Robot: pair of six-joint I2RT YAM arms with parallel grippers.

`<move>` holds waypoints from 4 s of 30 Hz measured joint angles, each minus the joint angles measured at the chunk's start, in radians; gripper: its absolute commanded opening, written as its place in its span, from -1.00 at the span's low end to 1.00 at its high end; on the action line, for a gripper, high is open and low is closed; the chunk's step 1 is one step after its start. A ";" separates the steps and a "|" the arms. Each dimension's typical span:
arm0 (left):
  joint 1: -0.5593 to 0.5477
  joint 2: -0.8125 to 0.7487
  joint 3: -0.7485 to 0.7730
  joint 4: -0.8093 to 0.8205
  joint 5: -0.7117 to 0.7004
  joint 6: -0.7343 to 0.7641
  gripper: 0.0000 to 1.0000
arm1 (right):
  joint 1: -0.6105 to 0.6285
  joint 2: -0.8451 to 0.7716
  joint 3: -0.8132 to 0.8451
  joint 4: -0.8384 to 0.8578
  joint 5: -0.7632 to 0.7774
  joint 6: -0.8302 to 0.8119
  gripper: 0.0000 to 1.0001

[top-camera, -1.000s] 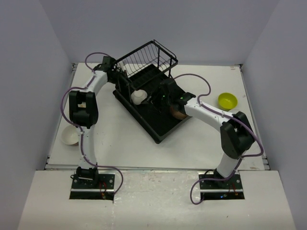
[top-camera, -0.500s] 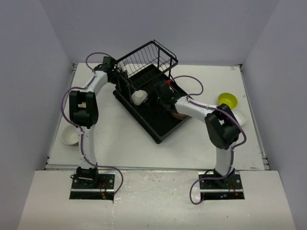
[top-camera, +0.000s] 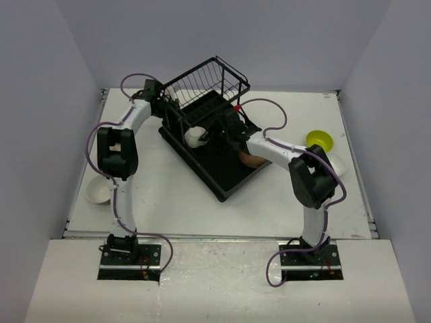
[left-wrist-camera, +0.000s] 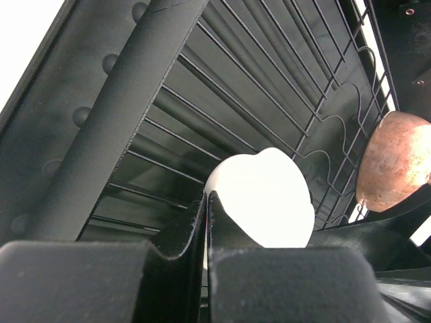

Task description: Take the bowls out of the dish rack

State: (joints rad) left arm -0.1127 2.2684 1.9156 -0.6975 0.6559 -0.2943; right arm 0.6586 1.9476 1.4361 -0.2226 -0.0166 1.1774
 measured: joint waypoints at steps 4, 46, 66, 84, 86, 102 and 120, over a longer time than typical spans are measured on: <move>0.000 0.000 -0.001 0.000 0.000 0.000 -1.00 | -0.010 0.037 0.071 0.001 0.000 -0.017 0.26; 0.002 0.000 -0.015 0.020 0.016 -0.001 -1.00 | -0.024 0.087 0.117 0.037 0.037 -0.010 0.46; 0.003 0.000 -0.018 0.022 0.035 -0.001 -1.00 | 0.063 0.089 0.029 0.016 0.075 0.125 0.40; 0.000 0.000 -0.024 0.019 0.052 -0.002 -1.00 | 0.064 0.037 0.050 -0.085 0.162 0.093 0.40; 0.000 0.000 -0.024 0.019 0.051 -0.002 -1.00 | 0.060 0.003 0.043 -0.121 0.192 0.087 0.39; 0.001 0.000 -0.033 0.028 0.062 -0.002 -1.00 | 0.037 0.031 0.058 -0.154 0.208 0.082 0.36; 0.005 -0.003 -0.057 0.064 0.065 -0.002 -1.00 | 0.030 0.109 0.150 -0.166 0.165 0.052 0.31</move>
State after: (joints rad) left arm -0.1074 2.2654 1.8584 -0.6338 0.7212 -0.2958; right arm 0.6884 2.0563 1.5856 -0.3889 0.1482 1.2293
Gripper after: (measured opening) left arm 0.002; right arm 0.657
